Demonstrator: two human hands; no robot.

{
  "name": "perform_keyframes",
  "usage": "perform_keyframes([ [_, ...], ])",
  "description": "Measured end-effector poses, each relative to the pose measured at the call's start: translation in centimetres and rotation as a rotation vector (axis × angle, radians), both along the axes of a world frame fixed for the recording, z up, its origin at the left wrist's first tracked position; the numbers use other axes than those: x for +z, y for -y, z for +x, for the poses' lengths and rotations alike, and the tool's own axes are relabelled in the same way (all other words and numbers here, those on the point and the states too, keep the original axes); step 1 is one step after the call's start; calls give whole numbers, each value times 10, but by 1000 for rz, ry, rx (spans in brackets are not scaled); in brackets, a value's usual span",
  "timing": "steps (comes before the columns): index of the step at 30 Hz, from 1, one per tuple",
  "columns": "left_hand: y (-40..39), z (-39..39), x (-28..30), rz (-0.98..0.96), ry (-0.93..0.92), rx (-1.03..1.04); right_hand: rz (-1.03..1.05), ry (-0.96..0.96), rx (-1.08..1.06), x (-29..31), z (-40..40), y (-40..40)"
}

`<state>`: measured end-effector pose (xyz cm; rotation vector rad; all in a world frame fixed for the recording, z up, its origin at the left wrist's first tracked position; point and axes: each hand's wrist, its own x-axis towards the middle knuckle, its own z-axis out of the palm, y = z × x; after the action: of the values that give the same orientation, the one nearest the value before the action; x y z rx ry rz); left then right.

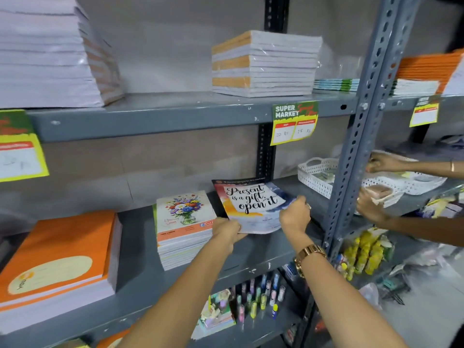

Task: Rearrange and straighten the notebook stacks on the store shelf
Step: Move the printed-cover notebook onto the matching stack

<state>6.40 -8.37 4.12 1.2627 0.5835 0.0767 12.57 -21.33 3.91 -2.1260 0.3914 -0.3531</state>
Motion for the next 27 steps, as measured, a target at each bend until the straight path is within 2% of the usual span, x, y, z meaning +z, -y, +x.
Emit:
perform_keyframes([
  [4,-25,-24,22,-13,66,19,167,13,-43,18,-9,-23],
  [10,-83,-52,28,69,147,63,420,96,-59,40,-33,-78],
  [12,-110,-60,26,97,157,104,504,65,-30,44,-41,-98],
  [16,-166,-87,23,159,176,229,880,-86,161,46,-60,-144],
  [17,-181,-97,23,166,182,264,921,-132,205,46,-69,-159],
  [20,-224,-131,25,215,168,353,885,-242,314,46,-96,-205],
  [27,-330,-212,24,316,123,575,940,-310,540,47,-170,-313],
])
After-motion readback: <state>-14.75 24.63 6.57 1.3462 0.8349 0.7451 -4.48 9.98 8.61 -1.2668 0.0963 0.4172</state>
